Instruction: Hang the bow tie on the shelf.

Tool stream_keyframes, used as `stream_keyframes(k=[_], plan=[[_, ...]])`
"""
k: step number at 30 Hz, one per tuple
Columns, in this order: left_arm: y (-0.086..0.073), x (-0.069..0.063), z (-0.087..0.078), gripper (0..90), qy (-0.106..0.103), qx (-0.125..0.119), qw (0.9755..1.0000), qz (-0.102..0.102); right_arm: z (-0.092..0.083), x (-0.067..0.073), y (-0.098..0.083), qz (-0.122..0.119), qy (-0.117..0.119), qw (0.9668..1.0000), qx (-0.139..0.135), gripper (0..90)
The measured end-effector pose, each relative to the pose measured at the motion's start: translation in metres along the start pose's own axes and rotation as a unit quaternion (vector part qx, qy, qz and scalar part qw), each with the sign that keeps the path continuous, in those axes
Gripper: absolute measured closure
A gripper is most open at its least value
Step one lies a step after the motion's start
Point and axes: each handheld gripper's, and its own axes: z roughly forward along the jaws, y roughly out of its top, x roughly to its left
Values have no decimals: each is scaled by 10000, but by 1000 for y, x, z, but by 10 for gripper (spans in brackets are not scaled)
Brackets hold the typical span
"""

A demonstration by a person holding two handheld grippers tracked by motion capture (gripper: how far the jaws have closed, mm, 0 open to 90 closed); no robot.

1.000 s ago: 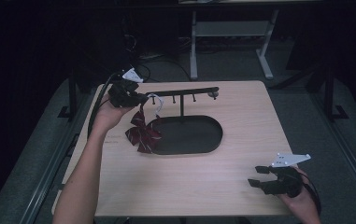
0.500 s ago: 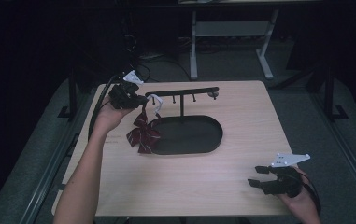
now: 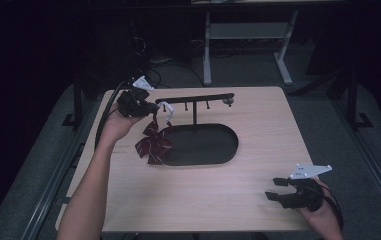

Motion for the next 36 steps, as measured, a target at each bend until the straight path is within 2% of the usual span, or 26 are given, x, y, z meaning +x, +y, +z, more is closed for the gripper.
stream_keyframes(k=[10, 14, 18, 26, 36], plan=[[0, -3, -2, 820, 13, 2, 10000, 52, -1, 0, 0, -27, -18, 10000, -26, 355], [0, -3, -4, 772, 58, -44, 10000, 44, -1, 1, 0, -27, -19, 10000, -32, 356], [-1, -3, -6, 769, 74, -55, 10000, 27, -2, 1, 0, -31, -23, 10000, -26, 356], [-5, -4, -7, 757, 19, 11, 10000, 38, -2, 1, 0, -25, -29, 10000, -23, 355], [-12, -7, -12, 719, -35, -78, 10000, -2, -2, 1, 0, -23, -42, 10000, -21, 355]])
